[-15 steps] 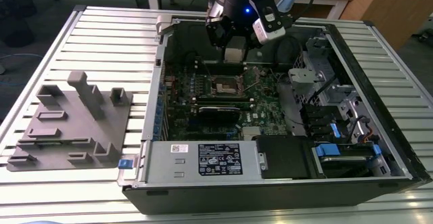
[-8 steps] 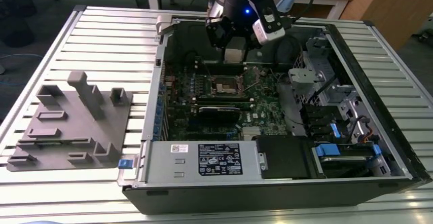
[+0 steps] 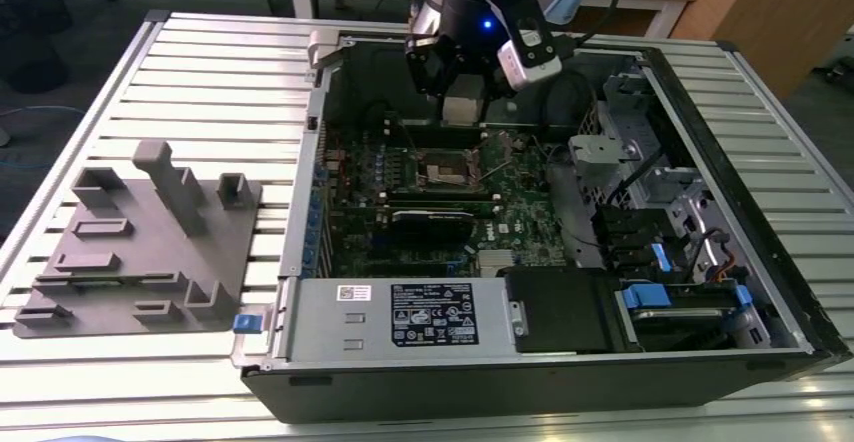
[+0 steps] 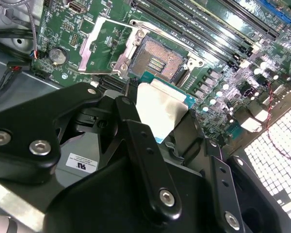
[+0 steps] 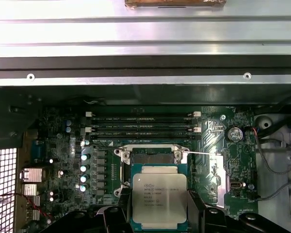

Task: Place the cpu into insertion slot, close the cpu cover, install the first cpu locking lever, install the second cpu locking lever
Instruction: 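Place the cpu into insertion slot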

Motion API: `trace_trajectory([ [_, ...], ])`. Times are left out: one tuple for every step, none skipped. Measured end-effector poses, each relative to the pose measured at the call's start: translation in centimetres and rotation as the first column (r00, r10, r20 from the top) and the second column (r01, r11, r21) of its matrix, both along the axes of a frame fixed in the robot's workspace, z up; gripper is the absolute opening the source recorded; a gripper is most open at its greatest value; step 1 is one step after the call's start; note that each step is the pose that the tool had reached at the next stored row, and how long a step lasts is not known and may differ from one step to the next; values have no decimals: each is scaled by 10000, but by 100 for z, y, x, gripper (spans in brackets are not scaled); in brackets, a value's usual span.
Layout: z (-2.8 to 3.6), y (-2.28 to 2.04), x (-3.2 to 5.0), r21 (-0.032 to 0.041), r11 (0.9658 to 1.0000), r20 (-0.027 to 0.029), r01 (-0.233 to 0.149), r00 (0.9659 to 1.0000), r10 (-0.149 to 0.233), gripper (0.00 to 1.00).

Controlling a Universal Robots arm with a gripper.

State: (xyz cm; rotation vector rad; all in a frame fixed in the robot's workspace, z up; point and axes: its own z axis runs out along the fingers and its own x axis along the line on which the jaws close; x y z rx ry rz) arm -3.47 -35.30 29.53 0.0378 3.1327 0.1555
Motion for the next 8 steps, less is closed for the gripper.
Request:
trace_trajectory([
  [-6, 0, 0, 1, 10000, 1, 0, 10000, 0, 54],
  [-11, 0, 0, 1, 10000, 1, 0, 10000, 0, 54],
  [-11, 0, 0, 1, 10000, 1, 0, 10000, 0, 54],
  [-13, 0, 0, 2, 10000, 1, 0, 10000, 0, 54],
  [-17, 1, 0, 5, 10000, 3, 0, 10000, 0, 54],
  [-23, 0, 0, 5, 10000, 3, 0, 10000, 0, 54],
  [-26, 0, 0, 2, 10000, 1, 0, 10000, 0, 54],
  [-31, 0, 0, 2, 10000, 1, 0, 10000, 0, 54],
])
